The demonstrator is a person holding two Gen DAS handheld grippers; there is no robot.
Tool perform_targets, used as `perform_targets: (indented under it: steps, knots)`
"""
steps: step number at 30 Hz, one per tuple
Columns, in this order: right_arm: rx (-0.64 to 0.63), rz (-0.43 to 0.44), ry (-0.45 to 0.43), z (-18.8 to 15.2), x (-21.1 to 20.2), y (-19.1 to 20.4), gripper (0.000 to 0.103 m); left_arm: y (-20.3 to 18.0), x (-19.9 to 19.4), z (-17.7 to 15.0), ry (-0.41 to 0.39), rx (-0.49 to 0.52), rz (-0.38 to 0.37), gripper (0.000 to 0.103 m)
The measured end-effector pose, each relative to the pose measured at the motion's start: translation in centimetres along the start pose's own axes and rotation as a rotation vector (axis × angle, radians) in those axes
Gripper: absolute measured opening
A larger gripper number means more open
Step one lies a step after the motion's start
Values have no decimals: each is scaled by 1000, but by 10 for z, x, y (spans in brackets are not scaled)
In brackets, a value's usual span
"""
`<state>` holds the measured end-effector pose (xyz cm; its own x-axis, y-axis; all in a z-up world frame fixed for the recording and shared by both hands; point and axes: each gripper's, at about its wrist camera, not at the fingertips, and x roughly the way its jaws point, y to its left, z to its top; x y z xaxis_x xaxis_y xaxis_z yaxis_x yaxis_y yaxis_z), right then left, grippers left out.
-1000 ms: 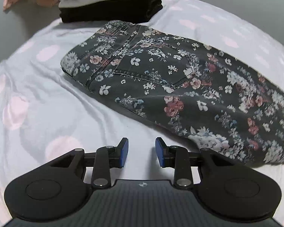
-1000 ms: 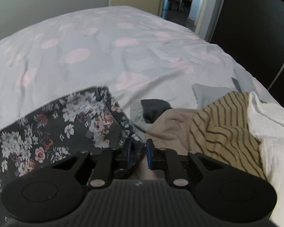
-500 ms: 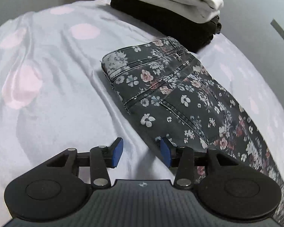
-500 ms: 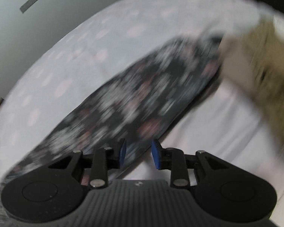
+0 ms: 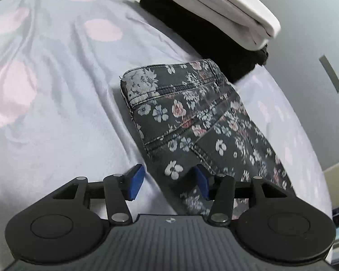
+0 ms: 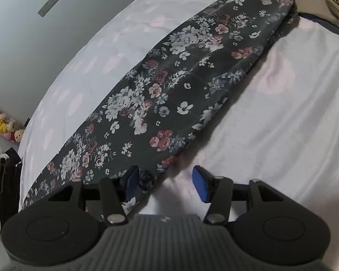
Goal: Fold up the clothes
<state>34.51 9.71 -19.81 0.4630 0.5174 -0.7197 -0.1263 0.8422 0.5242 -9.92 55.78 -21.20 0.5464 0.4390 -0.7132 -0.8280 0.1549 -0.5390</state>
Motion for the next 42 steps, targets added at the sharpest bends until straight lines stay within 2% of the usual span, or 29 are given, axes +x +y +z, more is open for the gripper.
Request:
perform_targets:
  steps: [4,7,8,11,14,16,21,28,29,30,31,33,34,42]
  knots:
    - [-15,0,-25,-3,-3,-3,54,0,7,5,-6,-47,-9,58]
    - [-6,-32,-56,-6,-16,-6,53,0,8,6,-16,-63,0,52]
    - [17,-59,-78,-6,-22,-10,52,0,7,6,-20,-64,2,51]
    - [117,-69,-96,-2,-31,-26,52,-1,6,6,-38,-59,8,50]
    - [189,-46,-75,-1,-29,-36,53,-2,6,6,-39,-55,10,50]
    - [176,-34,-63,0,-27,-33,57,-1,7,7,-36,-61,4,50]
    - [160,42,-12,0,-12,-27,58,1,11,10,-32,-82,-6,50]
    - [87,82,-10,6,8,-12,58,-3,19,13,-45,-84,-2,50]
    - [78,88,-13,8,12,-10,58,-4,20,14,-51,-80,5,45]
    - [69,89,-17,9,13,-9,50,-5,20,14,-58,-76,14,41]
    - [55,78,-20,9,14,-9,35,-6,20,14,-65,-73,23,36]
    - [41,62,-25,11,16,-9,20,-10,20,14,-82,-57,37,29]
    - [53,74,-25,12,17,-11,16,-13,19,14,-92,-40,44,25]
    - [18,89,-62,15,9,-5,8,-48,3,11,-192,69,72,21]
